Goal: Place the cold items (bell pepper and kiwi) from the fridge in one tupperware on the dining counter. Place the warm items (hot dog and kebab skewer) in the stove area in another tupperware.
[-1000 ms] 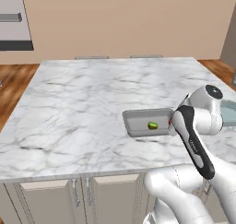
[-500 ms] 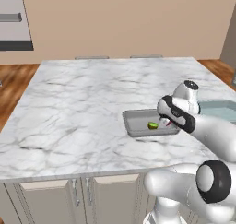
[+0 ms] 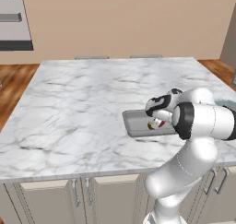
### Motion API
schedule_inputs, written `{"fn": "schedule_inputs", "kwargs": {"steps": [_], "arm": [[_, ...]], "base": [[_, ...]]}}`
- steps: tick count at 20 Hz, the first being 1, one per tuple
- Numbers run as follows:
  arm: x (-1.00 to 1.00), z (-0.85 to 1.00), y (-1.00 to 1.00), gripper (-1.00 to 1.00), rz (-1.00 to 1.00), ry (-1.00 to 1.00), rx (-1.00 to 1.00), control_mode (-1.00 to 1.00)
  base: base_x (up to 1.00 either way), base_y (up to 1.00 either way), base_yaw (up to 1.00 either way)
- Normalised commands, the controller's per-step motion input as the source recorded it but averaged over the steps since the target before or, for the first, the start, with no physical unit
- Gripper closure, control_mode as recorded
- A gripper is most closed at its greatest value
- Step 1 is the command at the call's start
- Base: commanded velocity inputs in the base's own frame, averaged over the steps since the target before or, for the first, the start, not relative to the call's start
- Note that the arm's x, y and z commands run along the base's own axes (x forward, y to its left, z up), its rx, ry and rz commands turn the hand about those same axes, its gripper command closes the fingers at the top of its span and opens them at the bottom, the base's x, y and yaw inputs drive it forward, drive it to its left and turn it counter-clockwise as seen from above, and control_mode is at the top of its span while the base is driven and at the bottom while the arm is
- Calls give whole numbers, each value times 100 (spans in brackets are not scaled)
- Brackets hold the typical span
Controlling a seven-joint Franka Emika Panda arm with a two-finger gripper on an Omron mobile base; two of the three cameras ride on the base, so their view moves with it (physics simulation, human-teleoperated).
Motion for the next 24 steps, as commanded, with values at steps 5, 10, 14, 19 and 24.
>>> {"fn": "schedule_inputs", "kwargs": {"steps": [5,10,14,19,24], "arm": [[71,-39,-43,-100,0,3,1,-100],[0,-50,-18,-100,0,4,0,-100],[-4,23,5,-100,9,6,0,-100],[-54,96,0,-100,14,7,-1,-100],[-100,72,4,-100,11,5,-14,-100]], "base": [[0,0,0],[0,0,0],[0,0,0],[0,0,0],[0,0,0]]}}
